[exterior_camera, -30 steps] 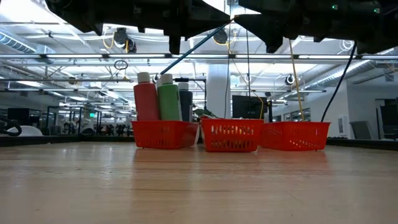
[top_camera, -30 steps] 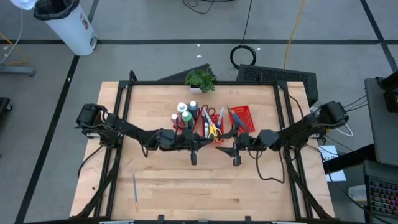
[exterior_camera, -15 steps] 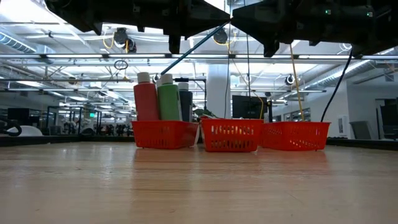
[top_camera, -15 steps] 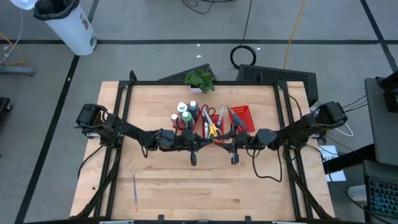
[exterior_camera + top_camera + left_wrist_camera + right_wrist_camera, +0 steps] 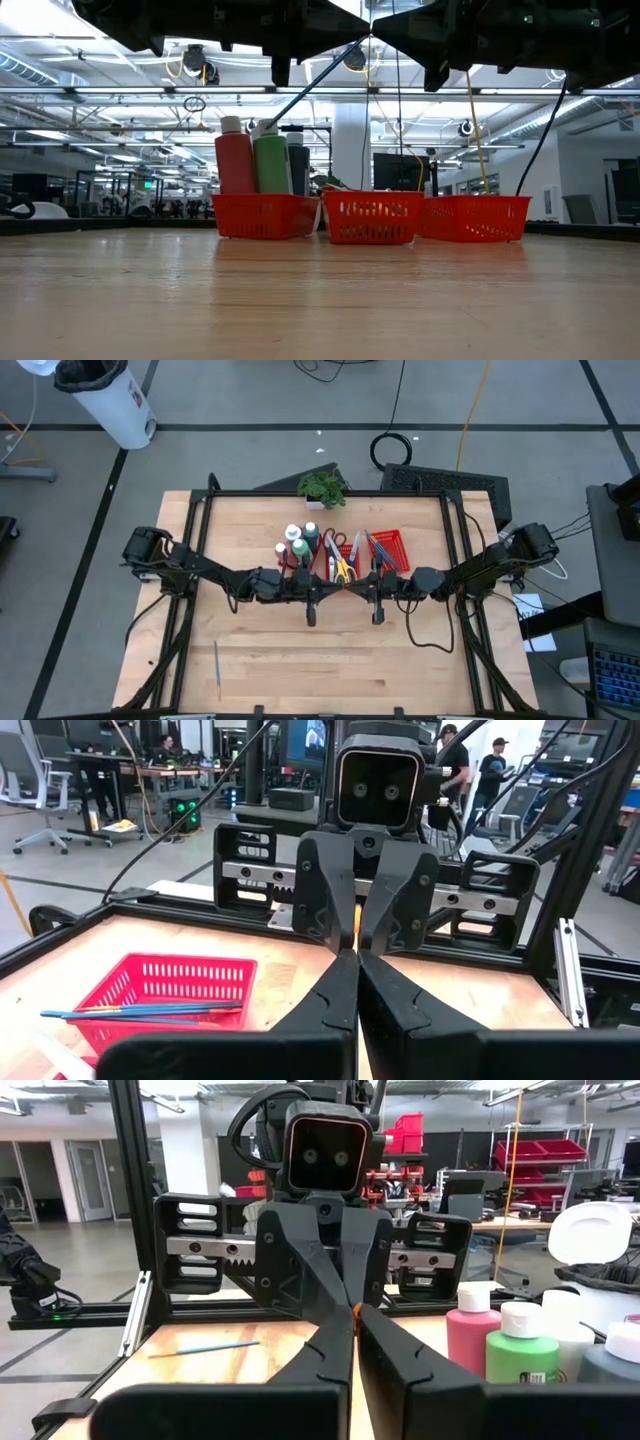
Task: Pick & Place Paint Supplies
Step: Put the blue paint brush into the right red bin
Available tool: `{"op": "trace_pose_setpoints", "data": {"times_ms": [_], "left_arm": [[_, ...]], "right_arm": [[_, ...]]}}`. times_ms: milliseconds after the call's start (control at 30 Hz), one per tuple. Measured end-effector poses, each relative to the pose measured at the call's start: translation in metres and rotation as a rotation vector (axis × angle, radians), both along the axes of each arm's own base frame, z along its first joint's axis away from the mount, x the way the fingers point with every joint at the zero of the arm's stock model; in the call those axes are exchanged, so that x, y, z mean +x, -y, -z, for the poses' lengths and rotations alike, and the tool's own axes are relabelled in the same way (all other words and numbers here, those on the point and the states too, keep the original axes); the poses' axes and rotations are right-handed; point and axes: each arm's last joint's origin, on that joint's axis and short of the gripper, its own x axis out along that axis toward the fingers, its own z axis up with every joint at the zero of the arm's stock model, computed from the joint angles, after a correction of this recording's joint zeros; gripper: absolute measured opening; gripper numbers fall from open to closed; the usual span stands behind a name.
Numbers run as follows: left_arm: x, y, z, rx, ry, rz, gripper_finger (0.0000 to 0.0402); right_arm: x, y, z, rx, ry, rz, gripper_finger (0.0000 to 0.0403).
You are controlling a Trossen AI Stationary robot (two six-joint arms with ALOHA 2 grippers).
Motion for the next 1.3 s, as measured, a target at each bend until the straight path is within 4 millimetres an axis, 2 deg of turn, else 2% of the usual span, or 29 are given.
{"op": "trace_pose_setpoints", "data": {"times_ms": [167, 400, 533, 633, 800, 1000, 1100, 1300], "left_arm": [[0.000, 0.000, 0.000, 0.005, 0.000, -0.007, 0.0035], [-0.007, 0.009, -0.011, 0.041, 0.015, 0.019, 0.0122], [-0.014, 0.016, -0.016, 0.072, -0.046, 0.044, 0.0163], [-0.020, 0.020, -0.015, 0.063, -0.112, 0.064, 0.0182], [-0.025, 0.029, 0.000, 0.021, -0.265, 0.085, 0.0194], [-0.029, 0.031, 0.014, -0.041, -0.387, 0.072, 0.0187], [-0.030, 0.031, 0.014, -0.063, -0.400, 0.065, 0.0182], [-0.030, 0.031, 0.015, -0.066, -0.405, 0.064, 0.0177]], "right_arm": [[0.000, 0.000, 0.000, 0.000, 0.000, 0.000, 0.0001], [-0.003, 0.000, -0.004, -0.028, -0.008, 0.004, 0.0001], [-0.012, 0.003, -0.015, -0.028, -0.053, 0.037, 0.0000], [-0.027, 0.009, -0.028, -0.030, -0.109, 0.113, 0.0000], [-0.066, 0.030, -0.040, 0.062, -0.275, 0.259, 0.0000], [-0.105, 0.058, -0.034, 0.154, -0.452, 0.442, 0.0000], [-0.113, 0.065, -0.034, 0.170, -0.471, 0.458, 0.0000], [-0.115, 0.066, -0.042, 0.168, -0.414, 0.402, 0.0000]]}}
